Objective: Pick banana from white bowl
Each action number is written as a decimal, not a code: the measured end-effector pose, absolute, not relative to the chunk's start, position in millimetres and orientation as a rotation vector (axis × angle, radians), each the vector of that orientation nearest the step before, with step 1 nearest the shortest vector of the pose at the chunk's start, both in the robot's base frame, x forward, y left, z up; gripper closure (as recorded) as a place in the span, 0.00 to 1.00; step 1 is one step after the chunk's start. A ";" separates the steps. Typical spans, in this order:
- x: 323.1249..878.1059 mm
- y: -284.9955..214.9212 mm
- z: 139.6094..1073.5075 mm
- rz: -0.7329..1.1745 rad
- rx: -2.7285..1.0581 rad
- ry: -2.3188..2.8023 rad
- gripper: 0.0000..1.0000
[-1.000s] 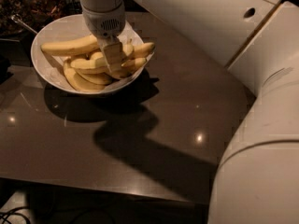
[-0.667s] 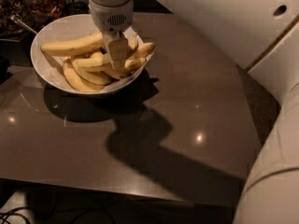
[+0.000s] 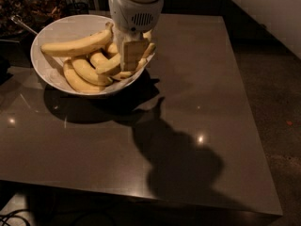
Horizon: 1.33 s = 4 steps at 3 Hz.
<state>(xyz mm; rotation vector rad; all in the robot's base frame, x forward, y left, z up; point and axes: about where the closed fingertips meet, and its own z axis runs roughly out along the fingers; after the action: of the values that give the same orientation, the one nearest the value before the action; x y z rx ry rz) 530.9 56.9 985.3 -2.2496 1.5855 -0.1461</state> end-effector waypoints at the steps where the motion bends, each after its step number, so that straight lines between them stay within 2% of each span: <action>1: 529.7 53.5 986.6 -0.136 -2.229 1.591 1.00; 3: 498.1 49.5 1005.0 -0.098 -2.191 1.512 1.00; 4: 457.4 22.9 1008.5 -0.048 -2.132 1.526 1.00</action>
Offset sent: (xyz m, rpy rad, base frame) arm -0.0240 0.0015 0.0210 0.0822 -0.0327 0.0589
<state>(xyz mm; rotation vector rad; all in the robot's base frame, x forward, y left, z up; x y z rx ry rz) 457.4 22.9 1008.5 -2.1324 1.5257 -0.0478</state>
